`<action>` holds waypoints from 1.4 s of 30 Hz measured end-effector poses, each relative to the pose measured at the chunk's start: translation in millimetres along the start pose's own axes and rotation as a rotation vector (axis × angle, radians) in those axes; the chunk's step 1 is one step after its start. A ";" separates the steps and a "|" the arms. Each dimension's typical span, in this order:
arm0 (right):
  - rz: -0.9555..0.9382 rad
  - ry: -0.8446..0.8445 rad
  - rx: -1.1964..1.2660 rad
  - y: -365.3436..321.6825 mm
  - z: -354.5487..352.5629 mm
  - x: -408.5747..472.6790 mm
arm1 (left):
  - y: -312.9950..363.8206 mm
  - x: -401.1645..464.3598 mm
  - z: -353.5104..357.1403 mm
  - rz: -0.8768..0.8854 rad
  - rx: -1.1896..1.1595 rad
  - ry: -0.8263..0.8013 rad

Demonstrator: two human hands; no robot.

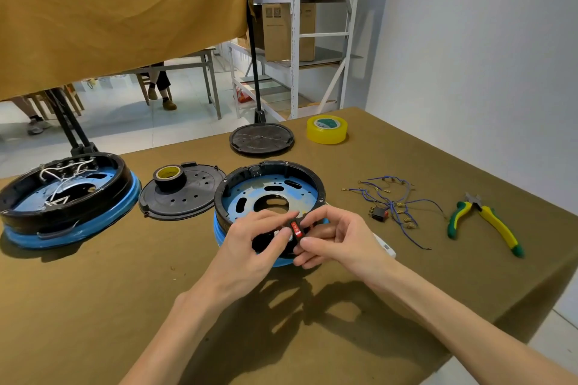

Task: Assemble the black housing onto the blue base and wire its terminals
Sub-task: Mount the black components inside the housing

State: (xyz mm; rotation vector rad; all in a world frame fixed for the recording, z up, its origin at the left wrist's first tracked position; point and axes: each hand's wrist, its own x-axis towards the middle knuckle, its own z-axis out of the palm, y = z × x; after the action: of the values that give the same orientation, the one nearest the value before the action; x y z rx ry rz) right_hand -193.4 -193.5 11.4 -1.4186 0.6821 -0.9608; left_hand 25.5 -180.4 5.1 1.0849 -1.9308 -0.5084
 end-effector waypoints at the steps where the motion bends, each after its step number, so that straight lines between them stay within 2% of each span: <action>1: -0.005 0.003 -0.027 2.0 -0.9 0.2 | 0.2 -1.0 0.5 -0.012 0.014 -0.018; 5: -0.026 0.009 -0.214 12.0 -3.4 2.7 | -1.5 -2.4 5.4 -0.041 0.100 0.025; 14: 0.038 -0.013 -0.336 27.9 -6.4 5.5 | -13.3 -3.1 12.5 -0.002 0.235 0.075; 24: 0.035 0.097 -0.497 30.6 2.3 3.9 | -18.9 -4.0 21.0 0.029 0.262 0.151; 30: -0.070 0.177 -0.673 34.8 8.8 1.6 | -18.8 -4.4 19.9 -0.100 0.186 0.176; 35: -0.109 0.126 -0.852 35.1 5.1 -0.2 | -17.0 -2.4 13.1 -0.028 0.246 0.112; 42: -0.109 0.067 -0.826 31.7 -5.1 1.5 | -16.6 -0.4 11.0 -0.029 0.233 0.110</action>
State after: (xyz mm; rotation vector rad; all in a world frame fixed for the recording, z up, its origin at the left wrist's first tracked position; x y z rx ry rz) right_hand -192.6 -200.3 -20.0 -2.1633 1.1376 -0.8421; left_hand 24.7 -189.6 -12.5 1.2629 -1.9127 -0.2365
